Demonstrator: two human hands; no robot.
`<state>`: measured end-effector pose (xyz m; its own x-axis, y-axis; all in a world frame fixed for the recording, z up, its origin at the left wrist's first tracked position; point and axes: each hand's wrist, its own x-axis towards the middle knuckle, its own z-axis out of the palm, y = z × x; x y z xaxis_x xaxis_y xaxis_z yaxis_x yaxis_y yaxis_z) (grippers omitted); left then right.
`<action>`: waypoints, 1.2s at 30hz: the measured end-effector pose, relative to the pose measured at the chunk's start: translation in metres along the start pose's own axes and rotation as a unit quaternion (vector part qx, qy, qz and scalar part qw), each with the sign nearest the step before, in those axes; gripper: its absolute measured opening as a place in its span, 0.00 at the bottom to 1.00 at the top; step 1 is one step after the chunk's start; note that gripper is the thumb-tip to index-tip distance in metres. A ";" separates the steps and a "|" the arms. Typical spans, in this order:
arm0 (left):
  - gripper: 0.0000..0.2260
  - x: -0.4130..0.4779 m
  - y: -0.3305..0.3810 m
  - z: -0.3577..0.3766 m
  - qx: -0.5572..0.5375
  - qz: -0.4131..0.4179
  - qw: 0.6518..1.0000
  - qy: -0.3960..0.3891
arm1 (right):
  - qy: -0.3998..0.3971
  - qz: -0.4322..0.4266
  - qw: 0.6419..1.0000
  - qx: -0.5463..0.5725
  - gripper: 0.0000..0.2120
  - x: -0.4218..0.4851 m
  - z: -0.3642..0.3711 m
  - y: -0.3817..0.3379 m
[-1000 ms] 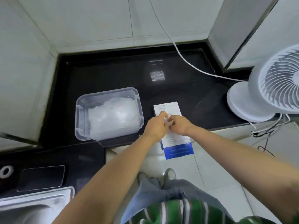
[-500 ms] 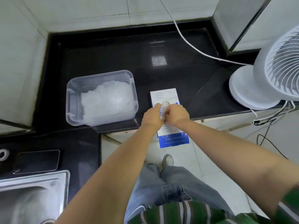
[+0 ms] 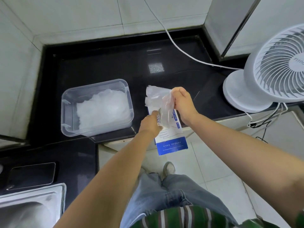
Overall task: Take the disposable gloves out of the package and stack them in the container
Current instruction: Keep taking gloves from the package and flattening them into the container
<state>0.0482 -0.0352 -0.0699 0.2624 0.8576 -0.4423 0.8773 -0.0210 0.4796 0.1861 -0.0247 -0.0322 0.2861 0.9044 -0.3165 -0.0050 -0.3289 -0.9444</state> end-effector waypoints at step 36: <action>0.12 -0.009 -0.157 -0.154 -0.195 -0.132 0.939 0.252 | -0.175 0.050 0.982 -0.052 0.21 0.022 0.151 -0.065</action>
<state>-0.1538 0.0394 -0.0248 -0.2536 0.9425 -0.2175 0.6460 0.3324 0.6872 0.0476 0.0572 0.0087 -0.0573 0.8985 -0.4352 0.0865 -0.4299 -0.8987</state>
